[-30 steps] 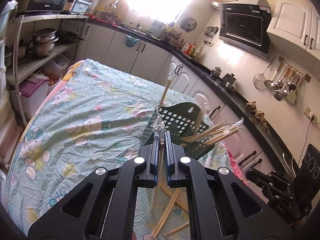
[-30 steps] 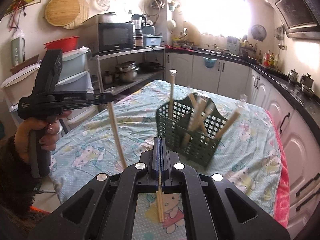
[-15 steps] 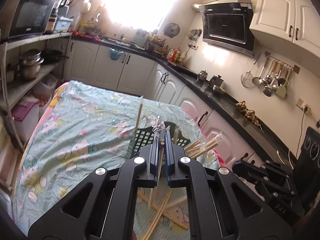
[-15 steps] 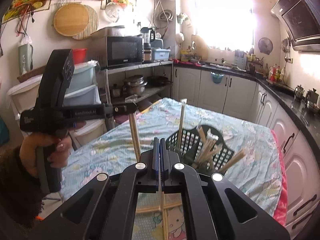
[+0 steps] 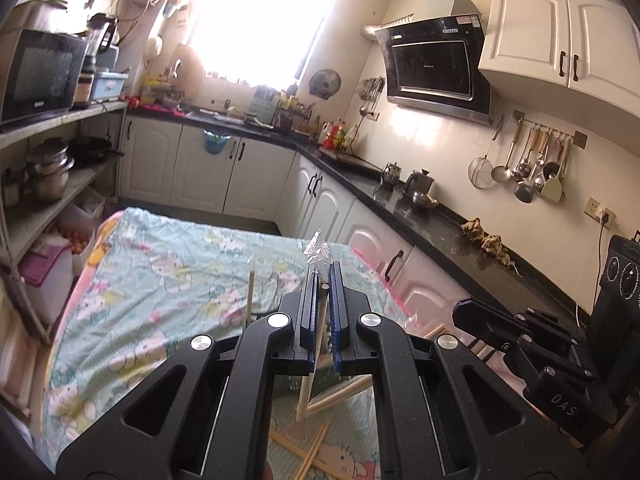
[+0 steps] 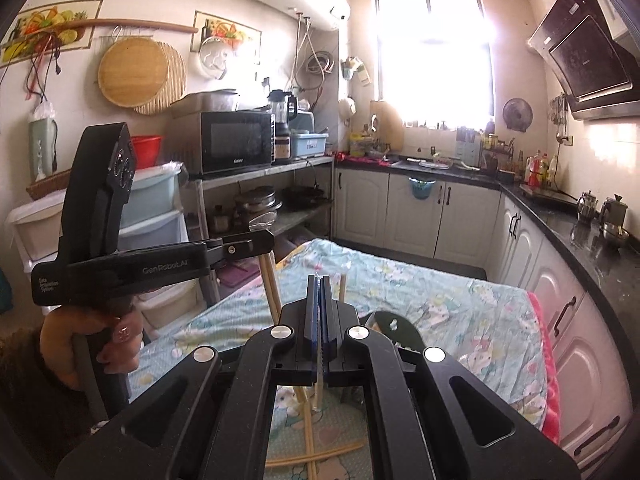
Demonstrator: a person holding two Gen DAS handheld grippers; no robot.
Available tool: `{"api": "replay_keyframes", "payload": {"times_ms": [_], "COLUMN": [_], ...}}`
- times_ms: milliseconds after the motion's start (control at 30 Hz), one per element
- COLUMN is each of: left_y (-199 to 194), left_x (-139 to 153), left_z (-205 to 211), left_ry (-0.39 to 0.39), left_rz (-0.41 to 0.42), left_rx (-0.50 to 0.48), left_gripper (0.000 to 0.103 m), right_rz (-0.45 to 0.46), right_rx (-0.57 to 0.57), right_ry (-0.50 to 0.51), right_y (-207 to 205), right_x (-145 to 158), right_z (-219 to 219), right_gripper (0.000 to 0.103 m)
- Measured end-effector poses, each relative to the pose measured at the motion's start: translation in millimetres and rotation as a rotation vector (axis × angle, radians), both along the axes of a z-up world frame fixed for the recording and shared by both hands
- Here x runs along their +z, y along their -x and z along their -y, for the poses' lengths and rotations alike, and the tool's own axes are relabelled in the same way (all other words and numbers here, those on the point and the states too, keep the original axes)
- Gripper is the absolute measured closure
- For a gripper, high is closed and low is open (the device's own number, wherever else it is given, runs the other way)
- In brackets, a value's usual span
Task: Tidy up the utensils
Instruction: 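Lower both held chopsticks into the green basket from above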
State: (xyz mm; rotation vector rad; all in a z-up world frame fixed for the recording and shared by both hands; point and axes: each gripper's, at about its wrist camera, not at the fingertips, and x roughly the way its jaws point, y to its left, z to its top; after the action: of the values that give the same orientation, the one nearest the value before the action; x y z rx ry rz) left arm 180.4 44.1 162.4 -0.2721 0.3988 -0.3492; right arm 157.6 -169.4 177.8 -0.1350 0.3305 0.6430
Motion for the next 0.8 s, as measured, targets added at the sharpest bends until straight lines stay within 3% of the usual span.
{"api": "replay_keyframes", "payload": {"times_ms": [400, 800], "left_y": [-24, -48], "left_x": [32, 32], "left_z": [7, 9], "left_ry": [-0.032, -0.036], "left_rz": [0.07, 0.083], "left_rx": [0.044, 0.091], "left_gripper": [0.1, 0.1], "right_rz": [0.048, 0.035], "right_rx": [-0.04, -0.102], "right_ry": [-0.026, -0.029], "right_y": [-26, -53], "right_x": [26, 24], "right_z": [0, 10], "right_gripper": [0.102, 0.102]}}
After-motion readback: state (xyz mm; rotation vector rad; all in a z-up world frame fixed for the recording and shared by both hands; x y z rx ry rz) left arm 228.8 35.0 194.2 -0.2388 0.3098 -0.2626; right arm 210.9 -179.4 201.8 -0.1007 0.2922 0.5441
